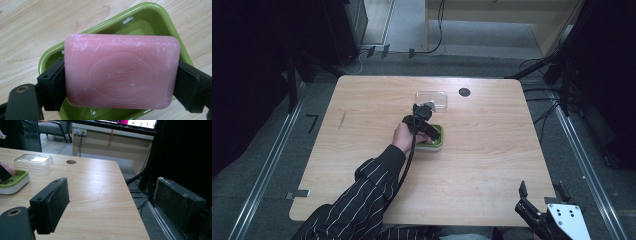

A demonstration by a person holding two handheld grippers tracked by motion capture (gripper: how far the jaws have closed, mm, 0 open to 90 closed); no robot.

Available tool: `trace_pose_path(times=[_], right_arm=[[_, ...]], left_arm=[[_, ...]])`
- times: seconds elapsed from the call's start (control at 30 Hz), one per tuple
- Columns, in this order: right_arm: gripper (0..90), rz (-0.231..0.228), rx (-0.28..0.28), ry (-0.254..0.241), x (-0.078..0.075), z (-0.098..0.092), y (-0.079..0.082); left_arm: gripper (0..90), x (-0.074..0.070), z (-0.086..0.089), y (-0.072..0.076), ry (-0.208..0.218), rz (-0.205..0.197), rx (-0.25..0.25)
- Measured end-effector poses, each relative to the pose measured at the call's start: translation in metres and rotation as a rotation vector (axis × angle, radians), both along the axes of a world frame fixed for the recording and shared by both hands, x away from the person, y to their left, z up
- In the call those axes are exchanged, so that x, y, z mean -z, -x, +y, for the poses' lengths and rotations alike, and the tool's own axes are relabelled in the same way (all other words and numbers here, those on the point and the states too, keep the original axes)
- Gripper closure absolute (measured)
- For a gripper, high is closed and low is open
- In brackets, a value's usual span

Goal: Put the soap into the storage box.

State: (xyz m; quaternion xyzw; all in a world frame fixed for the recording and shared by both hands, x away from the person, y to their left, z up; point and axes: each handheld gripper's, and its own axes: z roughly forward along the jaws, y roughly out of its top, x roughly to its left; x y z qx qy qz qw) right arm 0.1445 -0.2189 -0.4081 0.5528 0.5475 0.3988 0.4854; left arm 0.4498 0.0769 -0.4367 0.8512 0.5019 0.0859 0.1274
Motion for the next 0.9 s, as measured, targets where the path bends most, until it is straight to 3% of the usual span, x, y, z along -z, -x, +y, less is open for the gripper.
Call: trace_pose_path(times=[0.13, 0.5, 0.9], right_arm=[[12.7, -0.001, 0.000, -0.001, 0.000, 0.000, 0.000], [12.7, 0.001, -0.004, 0.000, 0.000, 0.000, -0.001], [12.7, -0.002, -0.007, 0.002, 0.000, 0.000, -0.001]], left_arm=[[13.3, 0.001, 0.000, 0.000, 0.003, -0.006, -0.008], [13.3, 0.009, -0.005, 0.002, -0.041, 0.010, -0.022], [13.4, 0.013, -0.006, 0.004, -0.049, 0.008, -0.042]])
